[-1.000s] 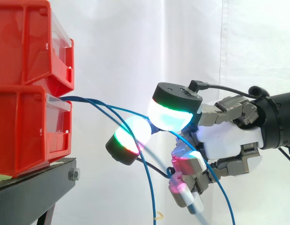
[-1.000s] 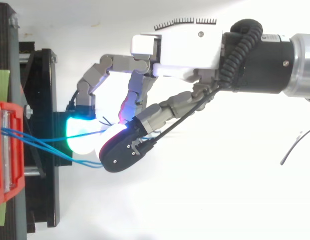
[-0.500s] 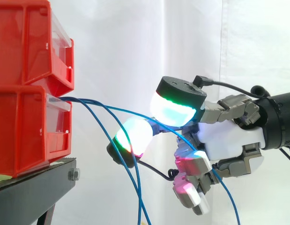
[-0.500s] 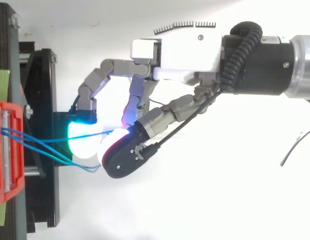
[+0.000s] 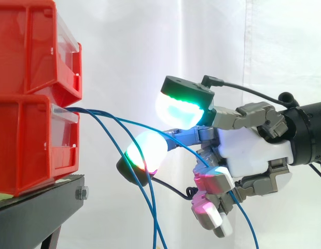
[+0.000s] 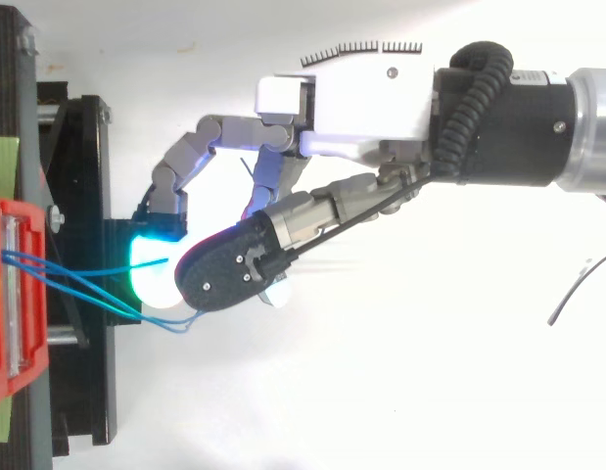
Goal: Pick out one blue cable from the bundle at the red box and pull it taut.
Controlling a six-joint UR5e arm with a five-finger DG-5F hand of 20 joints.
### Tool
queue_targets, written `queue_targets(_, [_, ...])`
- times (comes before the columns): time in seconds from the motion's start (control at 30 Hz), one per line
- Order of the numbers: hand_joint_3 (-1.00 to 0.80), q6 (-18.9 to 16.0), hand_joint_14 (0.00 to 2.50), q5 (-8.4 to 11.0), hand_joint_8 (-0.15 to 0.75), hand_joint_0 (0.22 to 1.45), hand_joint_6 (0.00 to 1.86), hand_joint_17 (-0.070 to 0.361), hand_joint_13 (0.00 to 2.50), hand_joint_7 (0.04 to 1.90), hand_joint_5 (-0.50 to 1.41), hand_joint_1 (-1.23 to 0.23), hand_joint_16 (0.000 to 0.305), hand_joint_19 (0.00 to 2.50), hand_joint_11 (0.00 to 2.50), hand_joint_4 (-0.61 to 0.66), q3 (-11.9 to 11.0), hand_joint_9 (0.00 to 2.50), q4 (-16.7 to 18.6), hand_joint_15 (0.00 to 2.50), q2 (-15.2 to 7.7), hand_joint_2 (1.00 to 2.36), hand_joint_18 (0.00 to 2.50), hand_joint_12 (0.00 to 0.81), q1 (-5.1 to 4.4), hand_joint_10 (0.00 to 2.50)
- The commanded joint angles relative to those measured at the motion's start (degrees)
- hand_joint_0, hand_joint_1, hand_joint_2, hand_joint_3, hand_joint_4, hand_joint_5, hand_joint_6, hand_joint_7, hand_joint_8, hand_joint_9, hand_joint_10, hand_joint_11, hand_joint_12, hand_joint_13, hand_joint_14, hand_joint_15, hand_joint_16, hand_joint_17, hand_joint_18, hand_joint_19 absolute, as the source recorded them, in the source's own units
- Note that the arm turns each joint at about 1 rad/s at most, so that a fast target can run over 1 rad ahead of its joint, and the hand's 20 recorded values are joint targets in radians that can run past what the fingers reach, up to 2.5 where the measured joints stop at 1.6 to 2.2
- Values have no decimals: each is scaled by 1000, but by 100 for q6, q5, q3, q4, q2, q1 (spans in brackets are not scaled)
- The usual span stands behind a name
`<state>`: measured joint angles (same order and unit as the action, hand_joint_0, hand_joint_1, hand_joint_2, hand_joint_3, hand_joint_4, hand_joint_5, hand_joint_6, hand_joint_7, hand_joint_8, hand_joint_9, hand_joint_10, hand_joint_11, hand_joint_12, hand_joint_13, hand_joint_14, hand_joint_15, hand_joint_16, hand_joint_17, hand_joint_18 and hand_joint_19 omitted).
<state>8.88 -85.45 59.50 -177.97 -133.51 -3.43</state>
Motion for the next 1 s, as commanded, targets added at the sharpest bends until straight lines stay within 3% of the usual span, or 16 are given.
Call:
queue_targets(0.0, [-500,0,21,2,217,557,839,104,1102,744,-94,-392,46,710,772,-164,0,1386,0,601,0,1000,989,323,0,29])
queue_targets(0.3, [-500,0,21,11,240,581,834,108,1083,762,-96,-408,48,733,777,-101,0,1380,0,606,0,1000,948,335,18,30])
queue_targets(0.83, [-305,0,21,11,257,581,901,110,1061,712,-109,-608,49,727,823,-40,9,1346,-36,612,0,1017,952,349,44,30])
queue_targets(0.97, [-328,0,23,2,258,576,908,111,1060,705,-111,-619,50,729,827,-19,9,1341,-36,622,0,1015,948,346,53,29])
